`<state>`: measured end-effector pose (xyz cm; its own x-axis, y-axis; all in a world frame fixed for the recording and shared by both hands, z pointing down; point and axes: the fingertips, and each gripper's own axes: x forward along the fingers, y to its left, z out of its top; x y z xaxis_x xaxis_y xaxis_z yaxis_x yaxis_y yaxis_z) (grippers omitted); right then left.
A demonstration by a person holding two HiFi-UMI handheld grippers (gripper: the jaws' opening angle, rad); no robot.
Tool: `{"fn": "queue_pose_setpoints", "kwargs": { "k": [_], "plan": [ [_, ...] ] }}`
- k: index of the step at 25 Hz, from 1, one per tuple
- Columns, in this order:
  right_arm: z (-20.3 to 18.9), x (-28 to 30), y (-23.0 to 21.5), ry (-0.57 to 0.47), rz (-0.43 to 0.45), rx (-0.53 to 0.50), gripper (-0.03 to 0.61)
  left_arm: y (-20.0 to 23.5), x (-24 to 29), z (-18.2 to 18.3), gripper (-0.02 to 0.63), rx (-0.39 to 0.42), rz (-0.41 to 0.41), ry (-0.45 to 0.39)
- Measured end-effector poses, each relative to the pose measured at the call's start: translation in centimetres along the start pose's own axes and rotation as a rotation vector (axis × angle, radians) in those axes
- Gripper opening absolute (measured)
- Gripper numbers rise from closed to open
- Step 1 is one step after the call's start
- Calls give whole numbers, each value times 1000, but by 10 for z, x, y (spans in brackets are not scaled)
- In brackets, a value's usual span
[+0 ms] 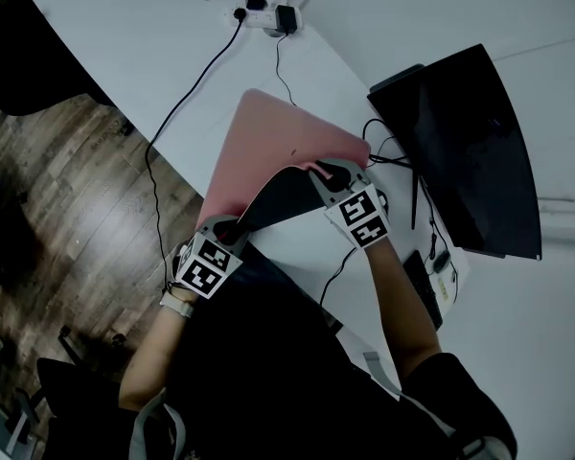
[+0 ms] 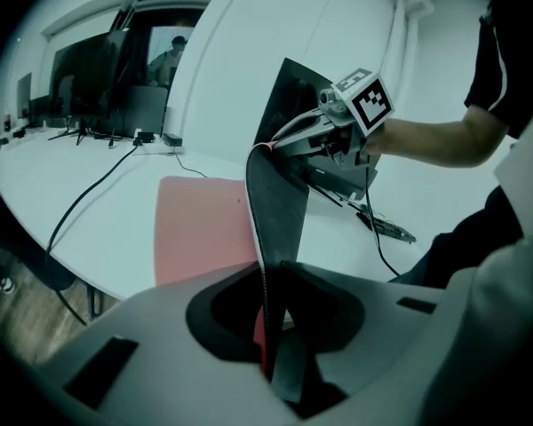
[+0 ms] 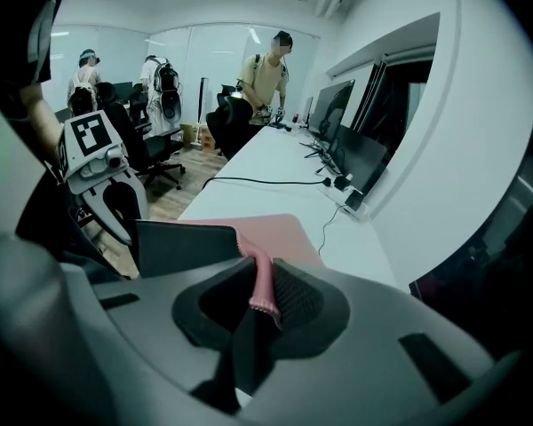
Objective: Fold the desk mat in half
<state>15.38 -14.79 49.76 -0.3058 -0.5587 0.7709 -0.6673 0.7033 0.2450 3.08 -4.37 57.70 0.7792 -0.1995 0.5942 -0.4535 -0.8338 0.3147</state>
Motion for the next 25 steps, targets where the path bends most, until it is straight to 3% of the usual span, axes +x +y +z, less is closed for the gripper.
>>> {"fn": "queue_pose_setpoints", "kwargs": {
  "k": [13, 25],
  "plan": [
    [43, 67, -27, -18, 70, -41, 71, 49, -3, 20, 48, -92, 58, -36],
    [71, 134, -48, 3, 133, -39, 72, 104, 2, 30, 40, -106, 135, -6]
  ]
}}
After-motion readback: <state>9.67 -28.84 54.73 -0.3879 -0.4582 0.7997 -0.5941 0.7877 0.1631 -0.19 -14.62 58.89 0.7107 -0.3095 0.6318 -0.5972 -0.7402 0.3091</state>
